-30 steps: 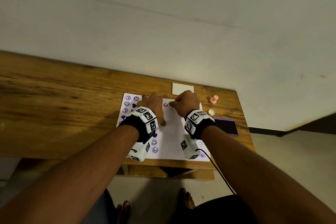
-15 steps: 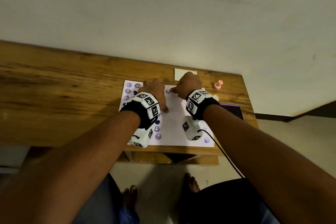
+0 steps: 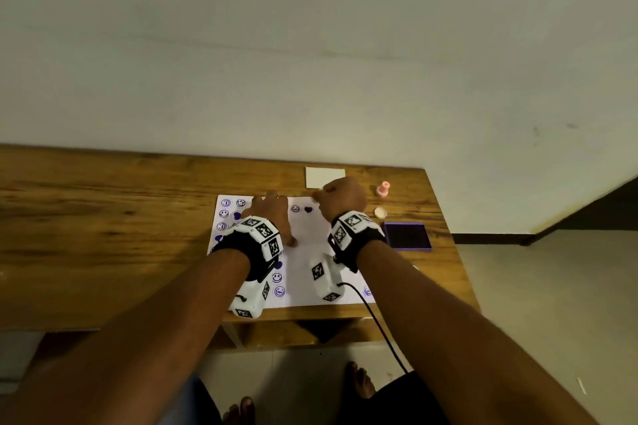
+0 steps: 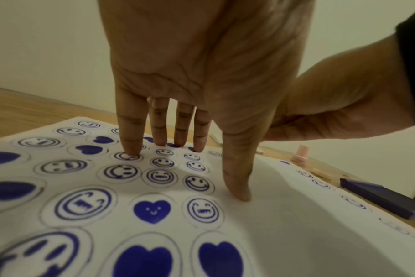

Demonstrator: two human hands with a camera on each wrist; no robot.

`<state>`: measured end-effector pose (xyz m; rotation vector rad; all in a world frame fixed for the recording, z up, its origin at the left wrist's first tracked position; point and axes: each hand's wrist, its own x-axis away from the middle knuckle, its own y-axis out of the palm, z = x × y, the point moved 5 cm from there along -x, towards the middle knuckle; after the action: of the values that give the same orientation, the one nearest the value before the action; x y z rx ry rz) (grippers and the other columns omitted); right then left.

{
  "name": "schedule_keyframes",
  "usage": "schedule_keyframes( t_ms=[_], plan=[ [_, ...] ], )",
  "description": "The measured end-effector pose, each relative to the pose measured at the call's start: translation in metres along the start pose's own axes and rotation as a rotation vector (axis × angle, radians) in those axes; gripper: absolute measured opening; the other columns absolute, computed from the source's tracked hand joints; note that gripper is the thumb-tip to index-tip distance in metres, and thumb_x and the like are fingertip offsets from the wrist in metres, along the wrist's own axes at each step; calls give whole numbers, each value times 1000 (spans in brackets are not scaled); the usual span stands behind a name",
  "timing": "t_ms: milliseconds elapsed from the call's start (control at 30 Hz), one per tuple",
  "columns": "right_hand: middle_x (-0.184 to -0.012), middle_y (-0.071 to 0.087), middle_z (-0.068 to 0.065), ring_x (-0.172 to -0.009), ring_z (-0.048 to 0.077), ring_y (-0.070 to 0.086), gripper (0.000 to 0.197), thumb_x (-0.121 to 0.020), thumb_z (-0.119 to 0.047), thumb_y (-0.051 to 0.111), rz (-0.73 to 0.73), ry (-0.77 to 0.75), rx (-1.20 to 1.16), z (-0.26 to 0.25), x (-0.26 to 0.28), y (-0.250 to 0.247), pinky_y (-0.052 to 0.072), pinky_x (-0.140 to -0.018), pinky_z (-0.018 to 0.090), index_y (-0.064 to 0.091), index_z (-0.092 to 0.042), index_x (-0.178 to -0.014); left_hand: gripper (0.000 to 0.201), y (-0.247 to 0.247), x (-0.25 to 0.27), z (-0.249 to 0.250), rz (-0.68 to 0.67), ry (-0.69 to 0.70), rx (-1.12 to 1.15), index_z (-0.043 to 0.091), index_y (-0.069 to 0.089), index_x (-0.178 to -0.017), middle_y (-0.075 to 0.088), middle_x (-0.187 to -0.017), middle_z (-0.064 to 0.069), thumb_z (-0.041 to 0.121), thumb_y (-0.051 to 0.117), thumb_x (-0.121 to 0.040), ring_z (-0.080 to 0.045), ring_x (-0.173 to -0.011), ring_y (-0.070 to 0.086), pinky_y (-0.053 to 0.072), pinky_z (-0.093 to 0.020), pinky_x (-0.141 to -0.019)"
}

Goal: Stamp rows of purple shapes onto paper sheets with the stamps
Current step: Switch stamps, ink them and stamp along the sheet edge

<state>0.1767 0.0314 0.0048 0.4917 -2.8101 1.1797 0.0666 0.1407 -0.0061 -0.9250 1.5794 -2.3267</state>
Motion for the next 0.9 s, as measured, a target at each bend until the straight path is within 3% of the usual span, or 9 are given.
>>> schedule_keyframes(
  t_ms=[100,133,233,333,467,700,900],
  plan=[
    [-66,75,2,-67,15,71,25,-79,-36,79,71,40,-160,19,3,-29,50,-69,11,78,-12,-73,83,1,-1,0,-9,-5,-18,19,47,-130,38,-140,-1,47,85,-62,-29,-133,35,44,-49,-98],
    [-61,73,0,-64,11,69,22,-78,-35,79,84,56,-200,24,5,-38,50,-69,14,79,-14,-71,82,1,-2,0,-11,-6,-21,19,46,-131,36,-141,-1,47,84,-63,-29,-133,34,43,-48,-99],
    [-55,71,-4,-71,-2,65,19,-77,-32,77,112,58,-269,37,12,-61,48,-81,15,78,-19,-64,82,1,-4,1,-20,-6,-27,18,45,-132,35,-144,-2,44,85,-65,-30,-135,33,41,-49,-102],
    [-51,68,-6,-56,8,66,20,-73,-27,81,122,37,-274,44,17,-70,56,-76,27,73,-20,-57,83,-1,-4,2,-18,-17,-23,17,47,-130,40,-139,-2,43,86,-62,-29,-131,40,42,-48,-101],
    [-57,72,-5,-64,14,74,15,-74,-30,84,109,33,-282,52,22,-74,61,-79,36,78,-18,-66,82,-1,-4,4,2,-13,-34,16,48,-129,42,-136,-4,44,86,-62,-30,-128,45,44,-47,-100],
    [-64,74,-5,-59,9,72,14,-77,-32,83,119,-5,-297,57,32,-88,58,-76,34,80,-19,-78,80,0,-1,-1,41,-23,31,18,49,-132,45,-139,-3,42,85,-64,-26,-125,49,45,-41,-100],
    [-65,74,-3,-62,16,72,12,-81,-30,82,151,-41,-314,66,36,-107,62,-68,34,80,-18,-84,71,1,10,-3,134,-52,68,26,51,-130,50,-135,0,35,82,-67,-26,-127,45,45,-43,-98]
  ],
)
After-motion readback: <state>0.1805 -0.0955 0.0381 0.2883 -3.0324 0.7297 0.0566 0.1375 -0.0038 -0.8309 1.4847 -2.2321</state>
